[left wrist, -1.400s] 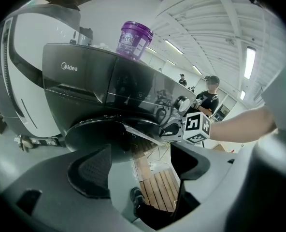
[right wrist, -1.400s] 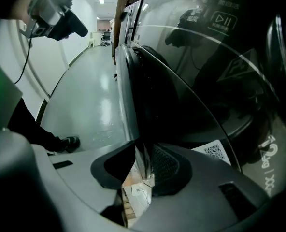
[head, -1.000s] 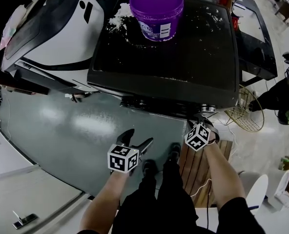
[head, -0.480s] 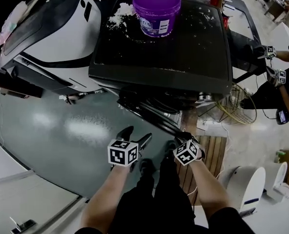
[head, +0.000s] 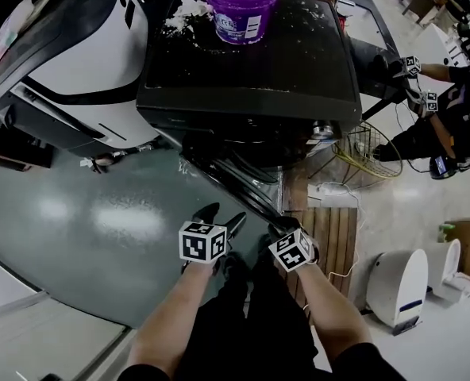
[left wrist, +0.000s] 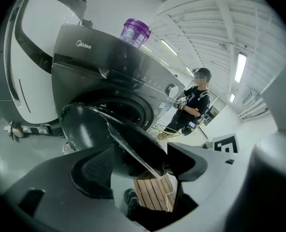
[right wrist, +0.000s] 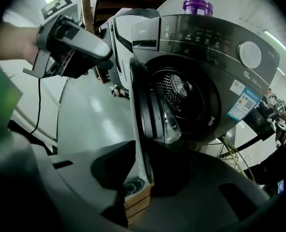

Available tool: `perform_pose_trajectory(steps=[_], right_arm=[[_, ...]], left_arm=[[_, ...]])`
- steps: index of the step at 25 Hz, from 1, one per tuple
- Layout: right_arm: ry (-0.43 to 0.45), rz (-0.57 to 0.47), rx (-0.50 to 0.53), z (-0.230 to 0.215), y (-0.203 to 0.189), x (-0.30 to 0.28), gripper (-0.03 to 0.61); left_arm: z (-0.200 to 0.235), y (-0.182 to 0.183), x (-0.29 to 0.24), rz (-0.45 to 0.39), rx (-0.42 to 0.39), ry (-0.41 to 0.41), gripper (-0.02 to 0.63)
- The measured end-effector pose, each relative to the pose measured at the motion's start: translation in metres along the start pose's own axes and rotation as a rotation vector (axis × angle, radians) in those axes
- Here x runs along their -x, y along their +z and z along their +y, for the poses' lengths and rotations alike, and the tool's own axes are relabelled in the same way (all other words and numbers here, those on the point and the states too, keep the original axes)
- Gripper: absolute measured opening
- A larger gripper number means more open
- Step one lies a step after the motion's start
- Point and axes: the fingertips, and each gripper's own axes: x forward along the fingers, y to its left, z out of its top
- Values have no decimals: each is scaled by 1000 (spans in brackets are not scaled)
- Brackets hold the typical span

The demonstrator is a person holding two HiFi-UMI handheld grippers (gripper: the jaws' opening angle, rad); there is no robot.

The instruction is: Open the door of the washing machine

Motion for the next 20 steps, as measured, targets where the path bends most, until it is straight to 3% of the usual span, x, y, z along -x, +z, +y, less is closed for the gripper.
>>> perform_pose_trajectory(steps=[4,8,12,20], right_arm=[[94,-18,13,37,-6,9,97],[193,-66,40,59,-12,23,95],[230,-93,59,53,-21,37,82],[261,-107,106,47,-3,47,64]], left_arm=[[-1,-18,1,21,1,1,326],[3,-40,8,48,-19,45,246],[16,-59,25,64,-5,147,153],[54,-86,73,112,-18,265,100]])
